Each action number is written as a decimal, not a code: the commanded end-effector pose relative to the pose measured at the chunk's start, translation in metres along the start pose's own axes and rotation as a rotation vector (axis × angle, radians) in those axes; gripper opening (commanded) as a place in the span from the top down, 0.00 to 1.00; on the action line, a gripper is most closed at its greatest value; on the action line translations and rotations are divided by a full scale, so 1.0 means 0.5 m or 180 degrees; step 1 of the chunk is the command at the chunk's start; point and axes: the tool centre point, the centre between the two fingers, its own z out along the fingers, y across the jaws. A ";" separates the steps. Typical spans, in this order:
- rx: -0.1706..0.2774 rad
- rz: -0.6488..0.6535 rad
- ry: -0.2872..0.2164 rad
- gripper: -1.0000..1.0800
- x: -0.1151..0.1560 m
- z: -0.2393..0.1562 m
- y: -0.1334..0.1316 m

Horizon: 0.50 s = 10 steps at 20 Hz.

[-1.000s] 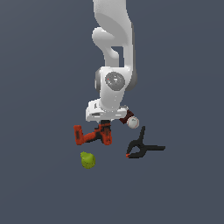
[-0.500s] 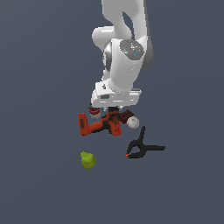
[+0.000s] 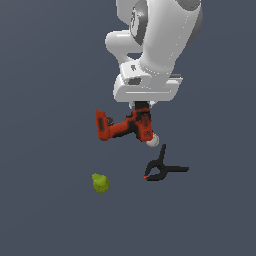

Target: Pick up a designated object from a clutter of objects.

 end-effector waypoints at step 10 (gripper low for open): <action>-0.0003 0.0004 0.0022 1.00 -0.007 -0.204 -0.047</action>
